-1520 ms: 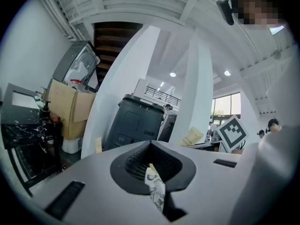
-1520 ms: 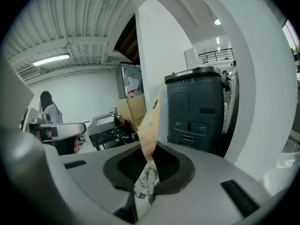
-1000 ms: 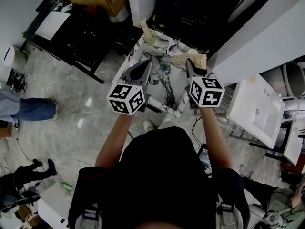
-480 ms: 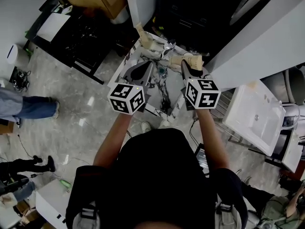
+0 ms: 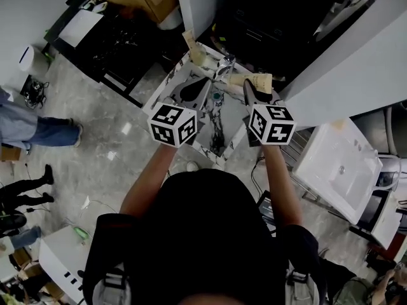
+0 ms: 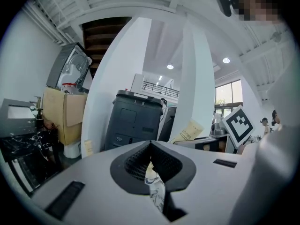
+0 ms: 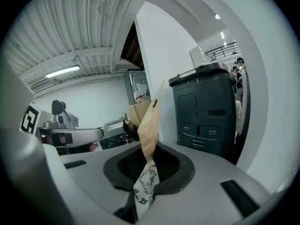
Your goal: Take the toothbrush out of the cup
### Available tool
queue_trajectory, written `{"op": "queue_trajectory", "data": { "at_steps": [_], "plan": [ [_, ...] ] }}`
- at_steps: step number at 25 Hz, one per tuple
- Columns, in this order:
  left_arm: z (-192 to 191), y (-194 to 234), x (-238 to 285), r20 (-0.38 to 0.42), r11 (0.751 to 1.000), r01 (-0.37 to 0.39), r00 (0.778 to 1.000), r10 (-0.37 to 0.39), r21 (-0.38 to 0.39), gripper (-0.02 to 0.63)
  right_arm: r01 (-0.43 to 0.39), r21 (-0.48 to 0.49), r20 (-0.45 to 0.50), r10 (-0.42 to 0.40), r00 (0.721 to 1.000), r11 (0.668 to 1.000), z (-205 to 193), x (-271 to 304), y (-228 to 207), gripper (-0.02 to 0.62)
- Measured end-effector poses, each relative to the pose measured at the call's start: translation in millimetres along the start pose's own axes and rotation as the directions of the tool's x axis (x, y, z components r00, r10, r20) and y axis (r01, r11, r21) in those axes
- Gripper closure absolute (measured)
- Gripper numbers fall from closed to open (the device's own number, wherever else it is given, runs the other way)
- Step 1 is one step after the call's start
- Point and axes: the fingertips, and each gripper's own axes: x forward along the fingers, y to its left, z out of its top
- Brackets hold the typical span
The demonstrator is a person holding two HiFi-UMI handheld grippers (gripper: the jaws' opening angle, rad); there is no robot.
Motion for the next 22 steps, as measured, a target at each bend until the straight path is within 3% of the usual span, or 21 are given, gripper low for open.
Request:
{"op": "queue_trajectory", "data": {
  "at_steps": [6, 12, 22],
  "plan": [
    [-5, -14, 6, -0.014, 0.999, -0.011, 1.0, 0.011, 0.042, 0.595, -0.005, 0.0, 0.027, 0.005, 1.0, 1.0, 0, -6, -15, 0.535],
    [-5, -10, 5, -0.006, 0.999, -0.044, 0.999, 0.045, 0.021, 0.595, -0.03, 0.003, 0.017, 0.03, 0.999, 1.0, -3, -1, -18, 0.535],
    [-2, 3, 4, 0.0, 0.999, -0.037, 0.999, 0.037, -0.005, 0.595, -0.029, 0.023, 0.009, 0.029, 1.0, 0.999, -4, 11, -14, 0.535]
  ]
}}
